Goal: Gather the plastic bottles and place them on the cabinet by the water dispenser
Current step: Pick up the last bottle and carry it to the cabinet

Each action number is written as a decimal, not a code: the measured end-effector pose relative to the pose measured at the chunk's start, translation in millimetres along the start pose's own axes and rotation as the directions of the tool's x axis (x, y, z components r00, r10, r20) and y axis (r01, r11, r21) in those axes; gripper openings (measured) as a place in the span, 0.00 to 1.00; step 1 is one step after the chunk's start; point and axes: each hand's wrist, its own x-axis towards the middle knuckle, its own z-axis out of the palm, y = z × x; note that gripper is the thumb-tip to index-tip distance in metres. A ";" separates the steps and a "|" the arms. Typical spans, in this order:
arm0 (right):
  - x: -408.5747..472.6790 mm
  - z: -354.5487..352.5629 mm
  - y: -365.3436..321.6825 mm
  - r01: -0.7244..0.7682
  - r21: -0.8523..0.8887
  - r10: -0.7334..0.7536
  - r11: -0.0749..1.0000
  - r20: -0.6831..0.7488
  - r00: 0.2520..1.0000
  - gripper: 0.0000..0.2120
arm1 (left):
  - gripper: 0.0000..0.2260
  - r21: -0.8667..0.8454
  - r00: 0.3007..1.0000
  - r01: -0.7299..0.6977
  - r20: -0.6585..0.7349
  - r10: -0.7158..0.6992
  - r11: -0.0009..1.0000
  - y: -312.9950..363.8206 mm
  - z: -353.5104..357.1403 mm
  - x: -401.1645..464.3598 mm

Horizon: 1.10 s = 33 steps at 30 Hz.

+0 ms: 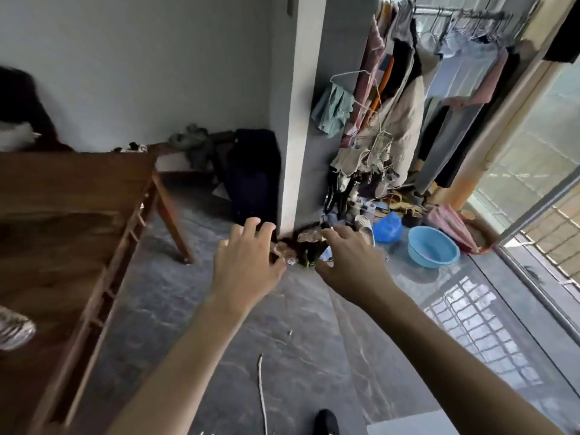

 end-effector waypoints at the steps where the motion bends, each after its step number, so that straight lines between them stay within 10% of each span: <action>1: 13.6 2.0 2.0 0.031 0.001 -0.031 1.000 0.010 0.999 0.23 | 0.27 0.008 1.000 0.027 -0.001 -0.027 1.000 -2.1 2.1 7.0; 12: 146.7 13.9 -21.2 0.467 0.064 -0.472 0.882 0.123 0.873 0.27 | 0.28 0.090 0.915 0.403 -0.064 -0.399 0.911 -18.7 15.2 42.2; 33: 179.3 87.9 -265.1 0.885 0.180 -0.882 0.429 0.295 0.368 0.27 | 0.26 0.059 0.475 0.880 -0.140 -0.869 0.471 -176.1 4.8 -49.8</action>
